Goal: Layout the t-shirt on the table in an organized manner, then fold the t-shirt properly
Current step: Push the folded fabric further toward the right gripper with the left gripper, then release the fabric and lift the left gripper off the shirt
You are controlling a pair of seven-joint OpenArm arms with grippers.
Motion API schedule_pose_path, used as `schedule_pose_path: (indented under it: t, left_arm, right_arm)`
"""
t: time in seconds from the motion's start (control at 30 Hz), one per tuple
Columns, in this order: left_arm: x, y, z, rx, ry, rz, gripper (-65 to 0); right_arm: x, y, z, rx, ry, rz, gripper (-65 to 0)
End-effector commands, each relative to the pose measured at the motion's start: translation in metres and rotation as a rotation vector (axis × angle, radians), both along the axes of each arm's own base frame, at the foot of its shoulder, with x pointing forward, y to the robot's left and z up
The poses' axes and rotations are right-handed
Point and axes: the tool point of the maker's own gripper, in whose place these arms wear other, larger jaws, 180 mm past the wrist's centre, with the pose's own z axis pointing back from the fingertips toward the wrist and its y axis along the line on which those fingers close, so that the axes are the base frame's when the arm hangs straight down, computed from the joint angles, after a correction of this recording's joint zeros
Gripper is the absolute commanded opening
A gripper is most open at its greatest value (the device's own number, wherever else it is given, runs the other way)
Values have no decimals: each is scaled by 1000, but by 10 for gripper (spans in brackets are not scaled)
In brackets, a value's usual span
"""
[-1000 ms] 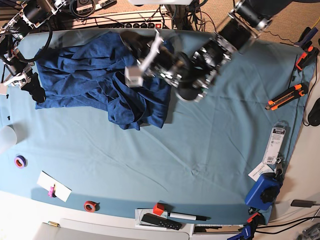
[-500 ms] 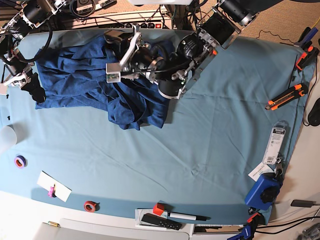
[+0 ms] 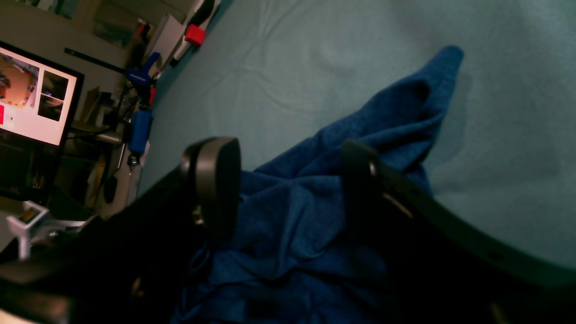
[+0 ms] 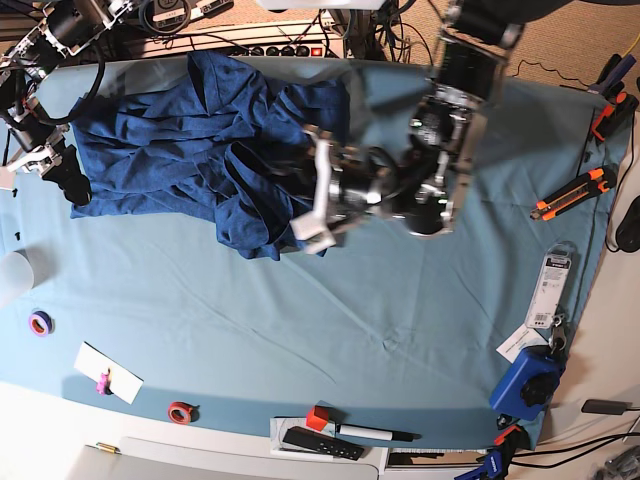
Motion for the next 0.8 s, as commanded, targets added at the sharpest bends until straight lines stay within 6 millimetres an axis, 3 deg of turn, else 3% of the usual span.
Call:
schedule_pose_path:
  t: [0.0, 0.13, 0.23, 0.57, 0.63, 0.77]
  left_arm:
    - [10, 3, 9, -10, -40, 17, -361]
    - [22, 29, -6, 71, -83, 60, -361]
    - [22, 36, -9, 84, -82, 67, -361]
    - [-2, 14, -9, -3, -27, 38, -381]
    - [-5, 7, -6, -27, -29, 30, -416]
    - [-13, -5, -1, -62, -19, -1, -584]
  right_arm:
    - [6, -9, 19, -31, -56, -8, -301]
    - [6, -9, 20, -31, -57, -8, -301]
    - [6, -9, 20, -31, -57, -8, -301]
    - [6, -9, 19, -31, -57, -8, -301]
    - [6, -9, 19, -31, -57, -8, -301]
    - [6, -9, 20, -31, -57, -8, -301]
